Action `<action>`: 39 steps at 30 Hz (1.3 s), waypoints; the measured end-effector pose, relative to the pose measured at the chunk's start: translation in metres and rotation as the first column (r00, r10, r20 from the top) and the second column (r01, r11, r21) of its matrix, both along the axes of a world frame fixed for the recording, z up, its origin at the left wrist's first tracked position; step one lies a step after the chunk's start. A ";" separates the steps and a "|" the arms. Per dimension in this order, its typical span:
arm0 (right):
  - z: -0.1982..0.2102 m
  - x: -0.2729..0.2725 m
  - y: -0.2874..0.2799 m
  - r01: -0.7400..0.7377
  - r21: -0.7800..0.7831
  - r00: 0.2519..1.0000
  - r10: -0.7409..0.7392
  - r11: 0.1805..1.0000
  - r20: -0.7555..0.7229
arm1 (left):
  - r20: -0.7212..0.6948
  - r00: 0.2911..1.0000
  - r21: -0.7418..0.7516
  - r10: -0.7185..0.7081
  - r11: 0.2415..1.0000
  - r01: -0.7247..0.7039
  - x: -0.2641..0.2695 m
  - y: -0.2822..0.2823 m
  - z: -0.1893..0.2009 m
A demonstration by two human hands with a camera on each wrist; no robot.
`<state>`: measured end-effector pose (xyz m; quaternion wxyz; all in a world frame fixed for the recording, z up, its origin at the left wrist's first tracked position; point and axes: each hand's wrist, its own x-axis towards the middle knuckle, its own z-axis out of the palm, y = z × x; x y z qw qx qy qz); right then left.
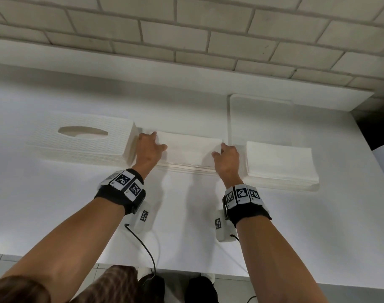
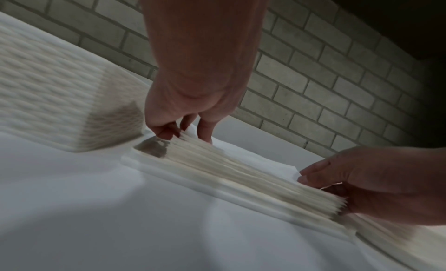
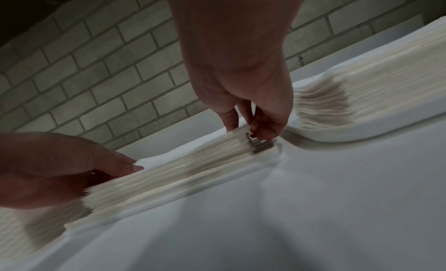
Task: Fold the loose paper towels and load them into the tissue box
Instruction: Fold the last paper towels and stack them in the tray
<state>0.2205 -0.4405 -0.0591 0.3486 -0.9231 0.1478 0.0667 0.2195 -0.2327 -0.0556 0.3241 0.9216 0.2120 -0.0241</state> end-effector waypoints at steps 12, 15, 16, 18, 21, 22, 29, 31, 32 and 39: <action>0.037 -0.021 -0.007 0.107 0.123 0.966 -0.132 0.987 0.223 | 0.200 0.980 -0.141 0.018 0.990 0.011 -0.011 -0.010 0.040; 0.054 -0.029 -0.023 0.167 0.198 0.913 -0.228 0.966 0.339 | 0.286 0.958 -0.255 -0.011 0.963 0.087 -0.017 -0.039 0.063; 0.061 -0.030 -0.035 0.190 0.215 0.890 -0.260 0.958 0.374 | 0.294 0.955 -0.307 -0.031 0.944 0.125 -0.019 -0.053 0.069; 0.072 -0.028 -0.068 0.254 0.227 0.858 -0.328 0.940 0.395 | 0.263 0.963 -0.441 -0.065 0.879 0.180 -0.019 -0.087 0.079; 0.080 -0.027 -0.130 0.367 0.172 0.839 -0.405 0.914 0.363 | 0.117 0.989 -0.615 -0.092 0.775 0.145 -0.016 -0.141 0.083; 0.081 -0.028 -0.149 0.400 0.145 0.840 -0.425 0.905 0.337 | 0.058 0.993 -0.639 -0.100 0.761 0.114 -0.014 -0.157 0.082; 0.059 -0.024 -0.227 0.365 -0.027 0.931 -0.365 0.931 0.008 | -0.176 0.984 -0.547 -0.031 0.834 -0.071 0.005 -0.219 0.053; 0.053 -0.022 -0.230 0.317 -0.058 0.946 -0.320 0.947 -0.044 | -0.202 0.979 -0.519 -0.005 0.849 -0.103 0.008 -0.224 0.047; 0.051 -0.021 -0.231 0.301 -0.058 0.950 -0.305 0.952 -0.064 | -0.211 0.977 -0.504 0.004 0.857 -0.112 0.009 -0.226 0.044; 0.041 -0.016 -0.230 0.287 -0.063 0.953 -0.291 0.956 -0.084 | -0.242 0.968 -0.458 0.060 0.873 -0.169 0.010 -0.235 0.044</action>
